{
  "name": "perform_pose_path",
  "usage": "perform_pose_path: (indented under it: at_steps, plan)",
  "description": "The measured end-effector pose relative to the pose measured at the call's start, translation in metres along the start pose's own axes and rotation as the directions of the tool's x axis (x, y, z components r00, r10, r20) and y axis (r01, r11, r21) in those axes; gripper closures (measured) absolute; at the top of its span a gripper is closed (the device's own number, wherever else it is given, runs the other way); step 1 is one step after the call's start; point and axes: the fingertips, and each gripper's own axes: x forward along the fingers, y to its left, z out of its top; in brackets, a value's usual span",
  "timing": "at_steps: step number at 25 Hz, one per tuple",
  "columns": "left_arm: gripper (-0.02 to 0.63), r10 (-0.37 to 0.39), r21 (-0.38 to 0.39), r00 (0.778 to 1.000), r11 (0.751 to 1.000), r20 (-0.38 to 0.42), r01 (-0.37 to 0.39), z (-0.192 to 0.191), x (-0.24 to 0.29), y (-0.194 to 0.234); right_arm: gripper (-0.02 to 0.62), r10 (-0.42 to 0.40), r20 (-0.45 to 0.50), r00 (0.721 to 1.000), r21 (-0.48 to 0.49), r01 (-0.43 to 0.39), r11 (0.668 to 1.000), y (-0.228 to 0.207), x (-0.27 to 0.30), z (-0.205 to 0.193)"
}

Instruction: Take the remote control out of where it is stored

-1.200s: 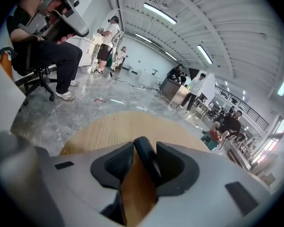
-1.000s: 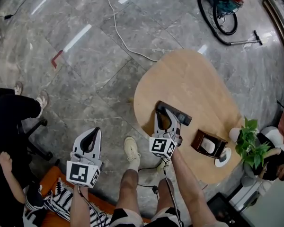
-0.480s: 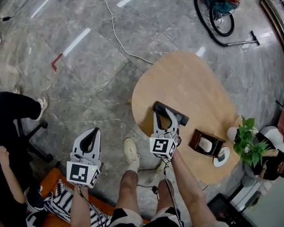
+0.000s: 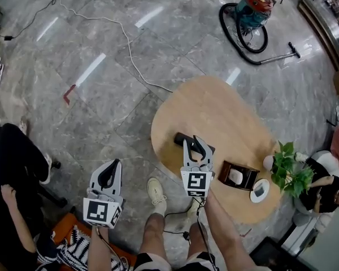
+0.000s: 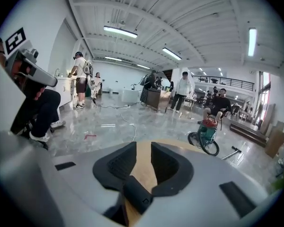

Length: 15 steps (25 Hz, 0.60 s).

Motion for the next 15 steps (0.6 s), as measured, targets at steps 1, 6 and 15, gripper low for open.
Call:
perform_pose_path:
  at_steps: [1,6,15]
  plan:
    - [0.601,-0.001,0.006,1.0,1.0,0.008,0.001,0.007,0.0,-0.002,0.502,-0.001,0.007,1.0,0.013,0.001,1.0,-0.003,-0.004,0.006]
    - [0.601,-0.021,0.037,0.999,0.999,0.042,0.02,0.04,-0.003,-0.02,0.584,-0.039,0.06,0.997,0.1,0.033,0.994,-0.025,-0.025,0.038]
    - [0.601,-0.049,0.073,0.996,0.996,0.079,0.043,0.087,-0.016,-0.056,0.588,-0.059,0.107,0.992,0.183,0.039,0.982,-0.064,-0.079,0.092]
